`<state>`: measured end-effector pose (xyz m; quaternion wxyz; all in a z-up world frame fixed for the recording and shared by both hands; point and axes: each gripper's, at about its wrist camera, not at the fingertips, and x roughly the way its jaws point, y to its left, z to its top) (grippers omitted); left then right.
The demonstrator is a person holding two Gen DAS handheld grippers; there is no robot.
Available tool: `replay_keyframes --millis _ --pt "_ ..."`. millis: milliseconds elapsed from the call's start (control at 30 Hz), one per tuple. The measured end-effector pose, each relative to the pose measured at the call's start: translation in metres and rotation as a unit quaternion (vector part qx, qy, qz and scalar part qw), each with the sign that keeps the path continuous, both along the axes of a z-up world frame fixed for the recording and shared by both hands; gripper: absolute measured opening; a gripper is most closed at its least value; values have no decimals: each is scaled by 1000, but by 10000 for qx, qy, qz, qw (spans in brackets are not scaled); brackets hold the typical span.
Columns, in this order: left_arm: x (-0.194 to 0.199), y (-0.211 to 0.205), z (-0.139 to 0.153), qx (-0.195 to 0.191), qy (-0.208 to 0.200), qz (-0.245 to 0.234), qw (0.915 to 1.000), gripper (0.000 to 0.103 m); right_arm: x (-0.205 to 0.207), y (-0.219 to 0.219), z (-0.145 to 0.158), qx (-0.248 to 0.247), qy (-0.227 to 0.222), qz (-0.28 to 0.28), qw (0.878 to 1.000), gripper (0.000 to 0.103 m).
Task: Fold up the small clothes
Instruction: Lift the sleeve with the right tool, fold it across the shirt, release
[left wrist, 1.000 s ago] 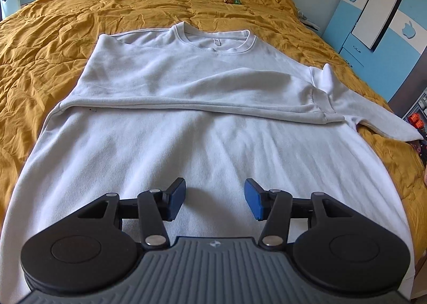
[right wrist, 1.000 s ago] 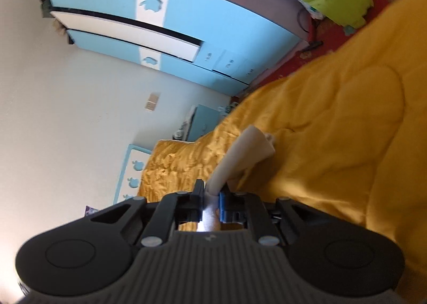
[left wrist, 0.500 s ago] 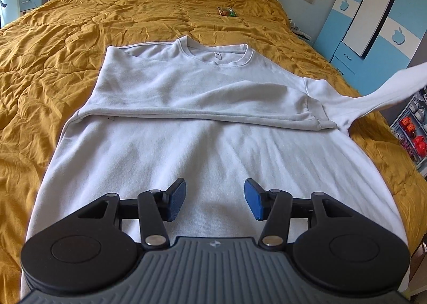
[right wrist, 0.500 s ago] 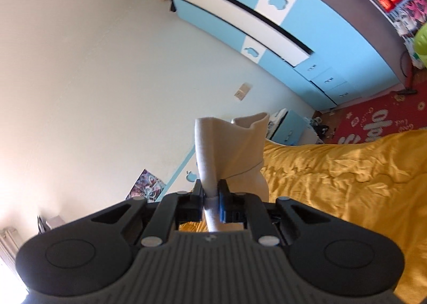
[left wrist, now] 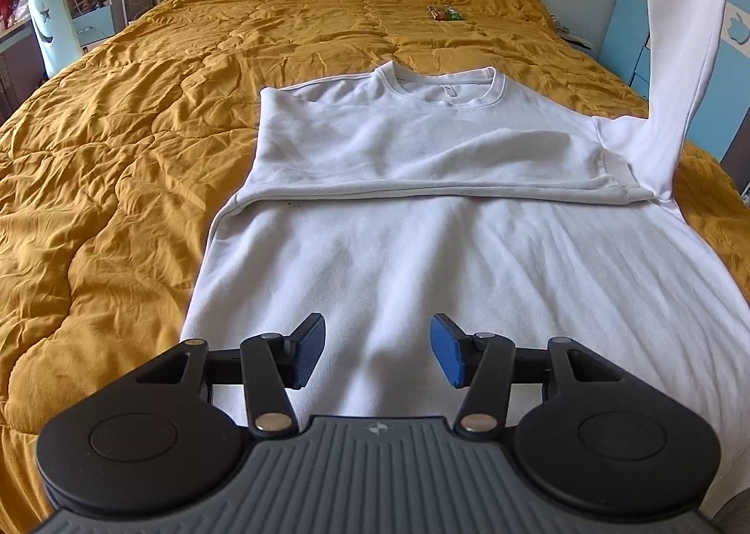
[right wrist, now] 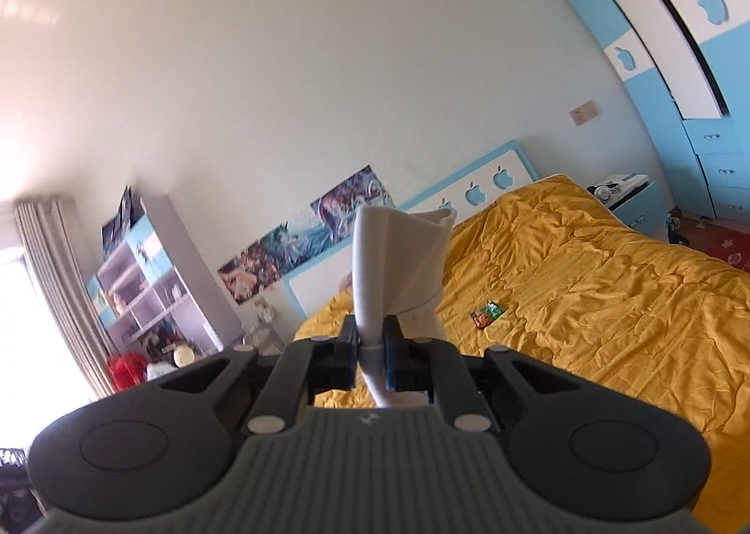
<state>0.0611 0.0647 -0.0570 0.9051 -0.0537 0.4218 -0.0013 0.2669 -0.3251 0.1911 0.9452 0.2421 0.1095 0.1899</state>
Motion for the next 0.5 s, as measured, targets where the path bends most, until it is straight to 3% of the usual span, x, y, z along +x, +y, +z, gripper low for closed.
replay_keyframes --millis 133,233,300,433,467,500 --pt "-7 19 2 -279 2 138 9995 61 -15 93 -10 -1422 -392 178 9889 6" --pt "-13 33 4 -343 -60 310 9989 61 -24 159 -37 -2188 -518 374 9737 5" --pt "-18 43 6 -416 -110 448 9981 61 -20 204 -71 -2775 -464 423 9587 5" --pt "-28 66 5 -552 -92 759 9955 61 -15 287 -162 -3907 -210 814 9167 6" --pt "-30 71 5 -553 -65 844 9949 61 -18 313 -193 -4187 60 1218 8999 13" --pt "-33 75 4 -551 -48 916 9943 61 -22 329 -218 -4328 365 1636 8858 30"
